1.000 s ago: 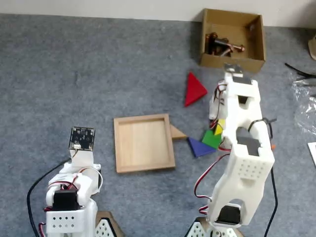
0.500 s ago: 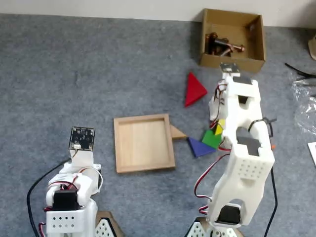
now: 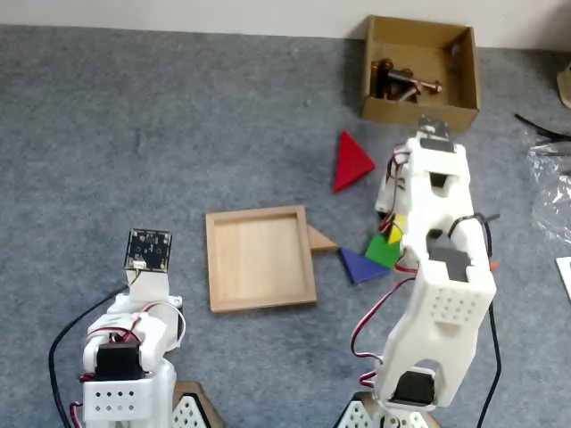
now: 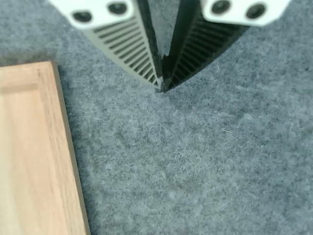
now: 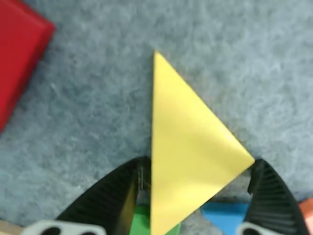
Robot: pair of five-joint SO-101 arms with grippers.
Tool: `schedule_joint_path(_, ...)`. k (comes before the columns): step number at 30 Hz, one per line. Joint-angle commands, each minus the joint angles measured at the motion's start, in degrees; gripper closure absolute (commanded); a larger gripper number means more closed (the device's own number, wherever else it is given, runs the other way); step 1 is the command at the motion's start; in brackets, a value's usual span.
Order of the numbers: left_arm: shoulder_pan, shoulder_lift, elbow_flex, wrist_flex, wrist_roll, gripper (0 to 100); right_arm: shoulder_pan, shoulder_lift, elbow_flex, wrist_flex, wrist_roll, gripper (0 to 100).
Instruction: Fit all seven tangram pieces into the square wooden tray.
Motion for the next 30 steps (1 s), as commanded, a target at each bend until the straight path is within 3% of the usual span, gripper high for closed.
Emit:
schedule_joint_path(1, -0.6, 0.1, 1.2, 0.3, 0.3, 99, 0.3, -0.1, -0.8, -3.0, -0.6, 68.5)
schedule_joint_path(6, -0.6, 0.1, 1.2, 0.3, 0.3, 99, 0.7, 3.0, -1.0, -3.3, 0.4, 69.3)
schedule_joint_path(11, -0.6, 0.1, 1.2, 0.3, 0.3, 99, 1.2, 3.0, -1.0, -4.7, 9.1, 75.2)
schedule_joint_path(23, -0.6, 0.1, 1.2, 0.3, 0.3, 99, 1.5, 2.9, -2.3, -4.4, 25.5, 75.4)
schedule_joint_path(30, -0.6, 0.1, 1.2, 0.3, 0.3, 99, 2.0, 2.9, -9.2, 1.0, 25.6, 75.2)
